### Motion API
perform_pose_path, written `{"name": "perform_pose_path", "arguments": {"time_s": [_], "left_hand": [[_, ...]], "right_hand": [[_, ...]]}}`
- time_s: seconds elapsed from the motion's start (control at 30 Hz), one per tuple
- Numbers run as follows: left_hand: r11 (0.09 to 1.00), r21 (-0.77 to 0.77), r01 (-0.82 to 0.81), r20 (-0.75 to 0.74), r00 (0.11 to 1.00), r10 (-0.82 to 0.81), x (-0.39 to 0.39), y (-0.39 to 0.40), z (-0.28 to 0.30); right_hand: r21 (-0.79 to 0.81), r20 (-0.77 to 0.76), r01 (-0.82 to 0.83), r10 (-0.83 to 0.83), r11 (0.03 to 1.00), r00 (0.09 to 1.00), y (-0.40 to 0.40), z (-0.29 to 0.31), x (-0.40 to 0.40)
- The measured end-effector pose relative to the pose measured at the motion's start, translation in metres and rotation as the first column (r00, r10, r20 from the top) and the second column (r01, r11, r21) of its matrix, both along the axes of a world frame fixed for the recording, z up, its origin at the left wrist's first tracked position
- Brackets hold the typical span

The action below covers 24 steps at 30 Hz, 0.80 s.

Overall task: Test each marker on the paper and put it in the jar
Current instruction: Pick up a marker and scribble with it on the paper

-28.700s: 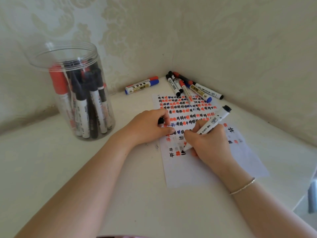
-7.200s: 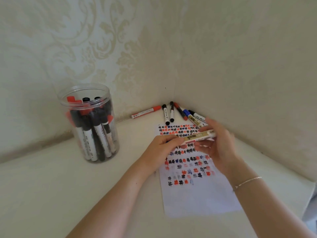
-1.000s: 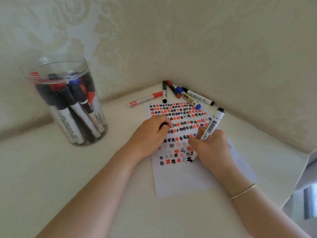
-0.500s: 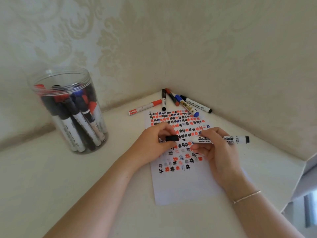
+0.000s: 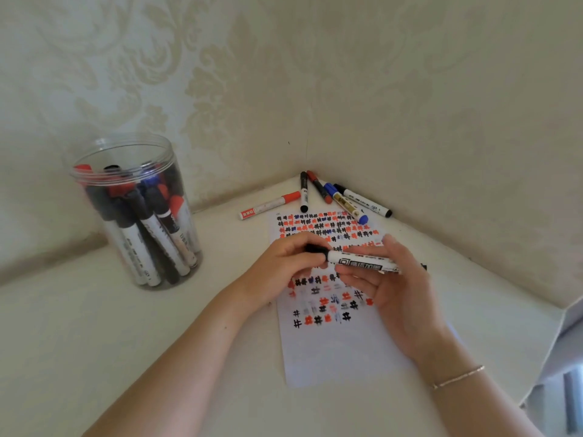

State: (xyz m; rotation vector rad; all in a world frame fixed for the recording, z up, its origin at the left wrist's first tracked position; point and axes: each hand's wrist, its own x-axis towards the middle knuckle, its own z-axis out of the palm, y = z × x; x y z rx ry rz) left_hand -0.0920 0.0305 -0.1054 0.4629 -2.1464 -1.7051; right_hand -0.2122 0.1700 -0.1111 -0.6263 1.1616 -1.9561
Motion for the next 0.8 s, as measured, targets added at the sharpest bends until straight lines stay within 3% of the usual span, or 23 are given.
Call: {"name": "perform_pose_path", "arguments": {"time_s": [0.07,0.17,0.27,0.37,0.57,0.7,0.8], "left_hand": [[0.998,0.055,0.007,-0.012,1.0,-0.006,0.001,0.002,0.003],[0.996,0.088,0.009,0.019,1.0,-0.011,0.0,0.008,0.005],[0.985,0.14,-0.098,0.01,0.995,0.098,-0.003,0.011,0.006],[0.977,0.082,-0.197,-0.02,0.98,0.2,-0.004,0.012,0.004],[0.969,-0.027,-0.244,-0.073,0.968,0.242,-0.005,0.017,0.003],[0.981,0.1,-0.165,-0.07,0.982,0.173,-0.001,0.009,0.011],[0.975,0.084,-0.206,-0.168,0.961,0.218,0.009,0.003,0.028]], "right_hand": [[-0.009,-0.003,0.011,-0.011,1.0,1.0,-0.003,0.001,0.0],[0.106,-0.228,0.143,-0.116,0.984,0.967,-0.009,0.001,-0.001],[0.163,-0.389,0.182,-0.107,0.97,0.915,-0.015,0.004,0.006],[0.191,-0.409,0.154,-0.064,0.97,0.91,-0.018,0.009,0.017],[0.257,-0.366,0.153,-0.05,0.954,0.929,-0.016,0.006,0.019],[0.267,-0.347,0.208,-0.107,0.941,0.932,-0.017,0.011,0.019],[0.187,-0.353,0.271,-0.193,0.944,0.916,-0.011,0.018,0.016]]}}
